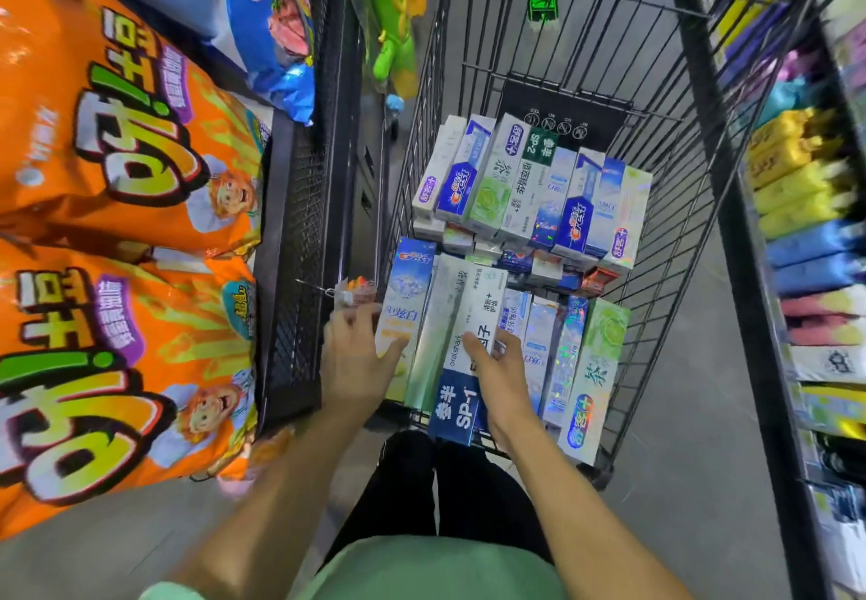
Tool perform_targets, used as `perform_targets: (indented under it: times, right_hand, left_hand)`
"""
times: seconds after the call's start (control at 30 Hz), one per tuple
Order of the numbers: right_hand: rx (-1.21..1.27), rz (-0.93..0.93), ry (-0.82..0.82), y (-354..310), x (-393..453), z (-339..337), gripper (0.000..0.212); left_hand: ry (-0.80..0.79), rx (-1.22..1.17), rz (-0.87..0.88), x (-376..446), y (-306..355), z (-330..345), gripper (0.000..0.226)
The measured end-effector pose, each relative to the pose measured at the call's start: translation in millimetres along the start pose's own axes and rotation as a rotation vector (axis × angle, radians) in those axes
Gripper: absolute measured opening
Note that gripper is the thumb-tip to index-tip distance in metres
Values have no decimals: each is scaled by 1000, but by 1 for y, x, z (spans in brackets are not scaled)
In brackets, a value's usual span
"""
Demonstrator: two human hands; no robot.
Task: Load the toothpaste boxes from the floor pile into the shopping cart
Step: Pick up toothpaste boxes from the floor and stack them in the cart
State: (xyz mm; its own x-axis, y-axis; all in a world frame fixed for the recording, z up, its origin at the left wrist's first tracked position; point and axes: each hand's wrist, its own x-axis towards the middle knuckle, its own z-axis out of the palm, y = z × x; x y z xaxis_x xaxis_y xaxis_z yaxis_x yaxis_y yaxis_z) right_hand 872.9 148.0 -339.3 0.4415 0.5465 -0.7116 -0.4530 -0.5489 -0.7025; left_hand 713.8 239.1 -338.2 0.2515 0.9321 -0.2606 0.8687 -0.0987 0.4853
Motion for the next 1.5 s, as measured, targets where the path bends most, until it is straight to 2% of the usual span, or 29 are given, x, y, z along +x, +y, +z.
perform_targets:
  times: [0.03,0.13,0.2,0.47,0.6,0.73,0.83,0.97,1.13,1.3,1.5]
  right_hand:
    - [2,14,-6,-2,3,2,76]
    - [-10,32,-24,-2,15,8,58]
    - [-25,28,-39,-1,22,12,55]
    - [-143,24,46,1,33,25,37]
    - [-323,-48,69,0,32,31,22]
    - [-557,-61,81,8,39,38,45]
    - [-631,-11,14,1,37,34,44]
    - [-680,-136,9,-20,23,9,52]
    - [-847,-272,37,-50,6,-33,54]
    - [-1012,-379,209,-70,-34,-79,54]
    - [-1144,-252,486,-50,-125,-143,58]
  left_hand:
    - [-24,-47,-23,-5,-8,-2,59]
    - [-78,-115,-41,-12,-26,-7,66]
    - [-117,-112,-71,-11,-29,-7,66]
    - [-186,95,-16,2,-21,-9,58]
    - [-210,89,1,0,-20,-9,57]
    - [-235,115,26,-2,-18,-14,59]
    - [-268,106,29,-8,-22,-23,62]
    - [-244,76,93,-14,-9,-40,66]
    - [-200,210,321,-1,38,-47,72]
    - [-249,303,711,6,109,-43,68]
    - [-341,476,1133,-27,178,-33,78]
